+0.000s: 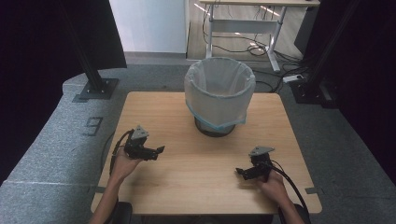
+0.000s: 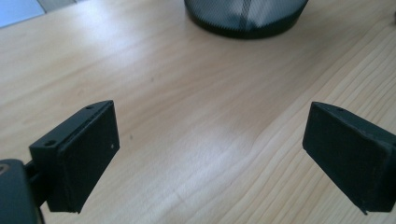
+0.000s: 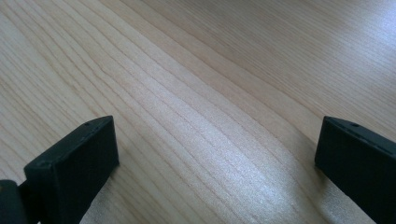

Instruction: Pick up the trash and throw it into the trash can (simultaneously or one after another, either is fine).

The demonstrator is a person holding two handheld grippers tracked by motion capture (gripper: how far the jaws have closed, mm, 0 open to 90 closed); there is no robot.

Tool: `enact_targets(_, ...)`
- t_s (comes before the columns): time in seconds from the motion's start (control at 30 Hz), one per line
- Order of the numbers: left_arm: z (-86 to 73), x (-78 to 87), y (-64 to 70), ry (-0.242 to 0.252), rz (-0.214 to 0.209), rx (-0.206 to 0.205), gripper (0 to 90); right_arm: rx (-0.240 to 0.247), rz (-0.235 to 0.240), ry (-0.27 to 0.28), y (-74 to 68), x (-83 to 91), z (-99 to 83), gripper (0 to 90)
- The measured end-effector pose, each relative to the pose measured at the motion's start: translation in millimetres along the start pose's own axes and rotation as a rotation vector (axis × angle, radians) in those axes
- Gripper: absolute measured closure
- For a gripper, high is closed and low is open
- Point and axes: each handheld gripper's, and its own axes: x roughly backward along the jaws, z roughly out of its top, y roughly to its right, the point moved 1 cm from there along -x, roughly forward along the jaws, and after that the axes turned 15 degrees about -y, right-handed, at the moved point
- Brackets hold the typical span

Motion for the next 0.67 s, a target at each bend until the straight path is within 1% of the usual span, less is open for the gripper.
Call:
enact_targets(0.23, -21.7, -17.9, 2.4, -0.045, 0.019, 0.0, 3.8, 0.001, 0.0, 0.0, 0.0, 0.0, 0.0, 0.0)
enact_targets(0.37, -33.3, -28.1, 5.3, -0.074, 0.024, -0.01, 3.8, -0.005, -0.002, -0.001, -0.4, 0.2, -0.1, 0.0)
enact_targets(0.47, -41.1, -36.1, 7.3, -0.106, 0.024, -0.021, 3.8, -0.004, -0.002, 0.0, -0.3, 0.1, -0.2, 0.0)
enact_targets(0.57, -46.0, -42.6, 9.4, -0.148, 0.027, -0.04, 3.8, -0.005, -0.002, 0.0, -0.4, 0.2, -0.2, 0.0)
enact_targets(0.6, -46.8, -43.8, 10.0, -0.155, 0.023, -0.04, 3.8, -0.005, -0.002, 0.0, -0.4, 0.2, -0.2, 0.0)
enact_targets(0.63, -46.8, -43.7, 10.2, -0.153, 0.014, -0.034, 3.5, -0.005, -0.002, 0.0, -0.4, 0.2, -0.2, 0.0)
enact_targets(0.67, -46.8, -43.5, 10.5, -0.151, 0.015, -0.034, 3.6, -0.006, -0.003, 0.0, -0.4, 0.2, -0.2, 0.0)
